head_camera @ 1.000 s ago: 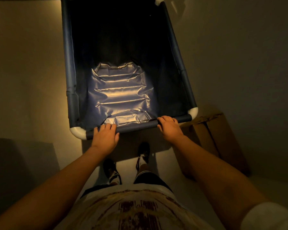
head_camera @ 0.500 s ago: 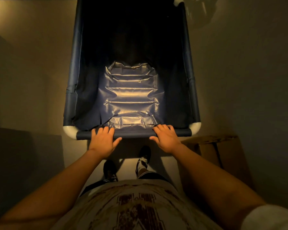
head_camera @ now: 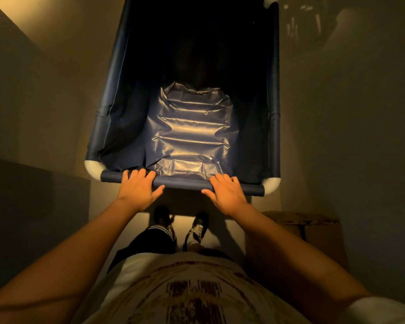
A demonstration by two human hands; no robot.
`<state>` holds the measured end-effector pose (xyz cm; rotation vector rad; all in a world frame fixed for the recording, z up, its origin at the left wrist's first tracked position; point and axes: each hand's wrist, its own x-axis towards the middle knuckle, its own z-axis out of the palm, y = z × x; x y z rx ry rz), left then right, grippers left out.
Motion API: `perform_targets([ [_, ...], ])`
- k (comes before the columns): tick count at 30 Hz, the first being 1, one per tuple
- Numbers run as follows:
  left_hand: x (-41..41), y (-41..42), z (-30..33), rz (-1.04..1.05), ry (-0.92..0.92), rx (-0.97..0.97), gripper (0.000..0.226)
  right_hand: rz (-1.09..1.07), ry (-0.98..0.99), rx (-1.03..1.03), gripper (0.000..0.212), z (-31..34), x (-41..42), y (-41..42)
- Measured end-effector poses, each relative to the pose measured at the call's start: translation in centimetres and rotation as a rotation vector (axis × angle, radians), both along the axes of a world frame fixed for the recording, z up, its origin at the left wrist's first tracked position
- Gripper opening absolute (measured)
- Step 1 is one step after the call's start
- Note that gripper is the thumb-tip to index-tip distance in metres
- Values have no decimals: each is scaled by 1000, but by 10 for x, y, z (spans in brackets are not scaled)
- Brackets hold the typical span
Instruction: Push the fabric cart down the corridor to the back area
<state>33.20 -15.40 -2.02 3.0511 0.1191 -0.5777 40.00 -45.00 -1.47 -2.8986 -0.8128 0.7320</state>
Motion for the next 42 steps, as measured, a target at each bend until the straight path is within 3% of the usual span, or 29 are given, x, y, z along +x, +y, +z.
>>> perform_targets([
  [22,132,13,0,72,78,-70,68,-169,47,-111,43,27,125,43],
  [29,163,43,-6,95,-11,-148,59,-226,32,-129,43,31,164,60],
  [37,195,79,-1,46,-61,-88,51,-224,39,-133,42,35,216,71],
  [42,213,76,0,11,-255,-37,51,-189,42,-116,39,34,254,72],
])
